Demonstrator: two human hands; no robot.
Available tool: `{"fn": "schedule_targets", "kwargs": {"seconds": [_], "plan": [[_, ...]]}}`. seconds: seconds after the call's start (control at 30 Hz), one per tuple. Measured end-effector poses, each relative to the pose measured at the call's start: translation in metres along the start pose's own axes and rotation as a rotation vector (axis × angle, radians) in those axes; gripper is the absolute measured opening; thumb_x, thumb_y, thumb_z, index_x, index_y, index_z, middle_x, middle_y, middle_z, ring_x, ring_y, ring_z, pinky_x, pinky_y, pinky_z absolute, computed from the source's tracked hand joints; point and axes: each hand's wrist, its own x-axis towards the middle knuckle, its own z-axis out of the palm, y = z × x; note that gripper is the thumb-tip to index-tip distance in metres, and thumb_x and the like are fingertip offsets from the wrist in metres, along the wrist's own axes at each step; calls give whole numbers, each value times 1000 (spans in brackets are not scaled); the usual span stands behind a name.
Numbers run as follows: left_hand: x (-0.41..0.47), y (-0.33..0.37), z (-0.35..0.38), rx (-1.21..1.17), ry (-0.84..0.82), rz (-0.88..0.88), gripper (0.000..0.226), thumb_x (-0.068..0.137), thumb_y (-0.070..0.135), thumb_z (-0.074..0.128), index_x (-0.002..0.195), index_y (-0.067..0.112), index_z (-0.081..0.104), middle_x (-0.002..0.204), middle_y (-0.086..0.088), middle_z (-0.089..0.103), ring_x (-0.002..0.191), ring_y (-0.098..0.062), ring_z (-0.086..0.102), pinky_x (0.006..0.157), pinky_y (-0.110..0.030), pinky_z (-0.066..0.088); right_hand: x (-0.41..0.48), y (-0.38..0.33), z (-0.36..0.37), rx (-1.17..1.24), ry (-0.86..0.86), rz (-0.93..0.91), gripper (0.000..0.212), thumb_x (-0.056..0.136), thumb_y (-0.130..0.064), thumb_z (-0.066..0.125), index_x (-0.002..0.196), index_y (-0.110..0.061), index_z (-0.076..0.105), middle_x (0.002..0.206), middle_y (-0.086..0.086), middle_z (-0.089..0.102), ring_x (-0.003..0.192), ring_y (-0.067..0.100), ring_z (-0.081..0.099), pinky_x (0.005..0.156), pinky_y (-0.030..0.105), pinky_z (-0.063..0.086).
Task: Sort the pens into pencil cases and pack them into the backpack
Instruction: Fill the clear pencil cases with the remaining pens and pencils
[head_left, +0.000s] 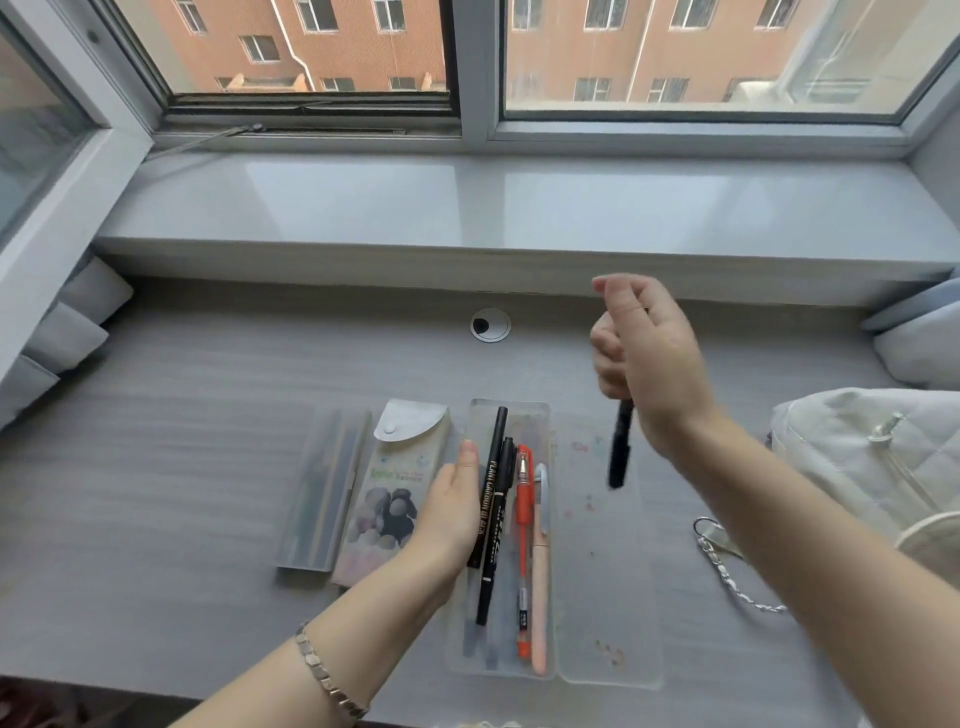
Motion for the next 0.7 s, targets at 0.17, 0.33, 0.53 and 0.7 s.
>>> {"fn": "schedule_targets", "kwargs": {"seconds": [0.17,0.33,0.53,0.7], "plan": [[-5,4,3,71,35,47,61,94,54,21,127,14,52,129,-4,56,121,-19,49,102,-30,35,-15,43,27,-711,-195,110,18,88,-23,54,92,-16,70,42,-12,42,48,3,44,45,12,31],[-10,9,2,100,47,95,54,96,49,22,126,15,49,114,6,48,104,-8,37,89,-22,26,-23,54,33,-938,-174,52,25,88,-30,54,109,-22,65,84,1,64,92,24,59,78,28,44],[-5,9,5,40,44,102,58,94,52,22,125,14,52,125,1,56,112,-13,48,97,-30,36,-34,62,36,-1251,-91,-259,25,89,-35,54,101,-16,64,107,5,57,77,32,64,63,32,47],[-9,14,4,-52,75,82,53,96,47,25,130,12,47,117,7,48,108,-7,41,91,-23,29,-38,70,36,-1230,-51,-423,16,62,-36,65,58,-20,67,71,-6,67,41,15,59,36,15,39]]}}
